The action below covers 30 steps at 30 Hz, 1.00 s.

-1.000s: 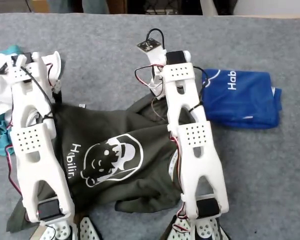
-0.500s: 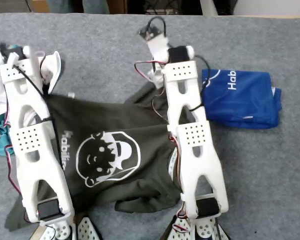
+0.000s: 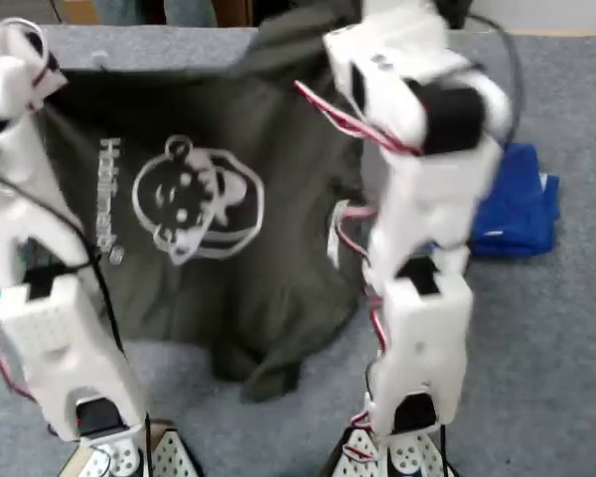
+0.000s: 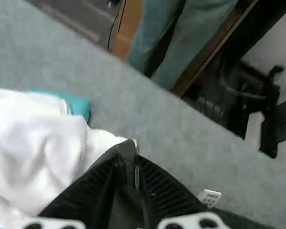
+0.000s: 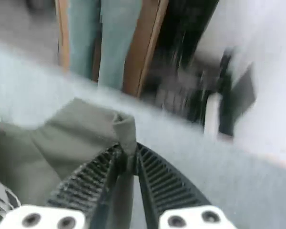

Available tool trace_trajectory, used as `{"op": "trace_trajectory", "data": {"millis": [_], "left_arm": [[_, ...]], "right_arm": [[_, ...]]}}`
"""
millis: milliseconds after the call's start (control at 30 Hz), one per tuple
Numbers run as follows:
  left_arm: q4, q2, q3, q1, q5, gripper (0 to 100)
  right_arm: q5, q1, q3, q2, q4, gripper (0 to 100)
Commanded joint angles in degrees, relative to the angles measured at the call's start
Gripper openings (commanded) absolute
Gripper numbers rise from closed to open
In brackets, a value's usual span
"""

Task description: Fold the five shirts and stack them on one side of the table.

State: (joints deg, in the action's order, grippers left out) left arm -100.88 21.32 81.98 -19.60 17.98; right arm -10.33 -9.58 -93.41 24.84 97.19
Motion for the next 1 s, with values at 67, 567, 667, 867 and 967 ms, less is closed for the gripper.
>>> {"op": "trace_trajectory", "data": {"millis": [67,567,667,867,967], "left_arm": [[-0.18,-29.54,-19.74,0.48,-5.54,3],[1.41,-74.37,-39.08,1.19,-22.51,3],[1.41,-77.89,-39.16,-3.21,-22.77,3],[0.18,-80.26,-41.36,-7.34,-22.42,3],[1.32,-80.18,-51.91,-7.34,-22.24,3]], "right_arm": [[2.37,0.79,-2.33,-18.95,-2.90,1.1],[2.02,1.05,5.32,-44.09,-16.09,1.2],[2.02,1.05,14.37,-49.01,-22.95,1.2],[2.02,1.05,35.56,-56.40,-31.91,1.2],[1.93,0.79,46.90,-56.40,-32.70,1.2]]}}
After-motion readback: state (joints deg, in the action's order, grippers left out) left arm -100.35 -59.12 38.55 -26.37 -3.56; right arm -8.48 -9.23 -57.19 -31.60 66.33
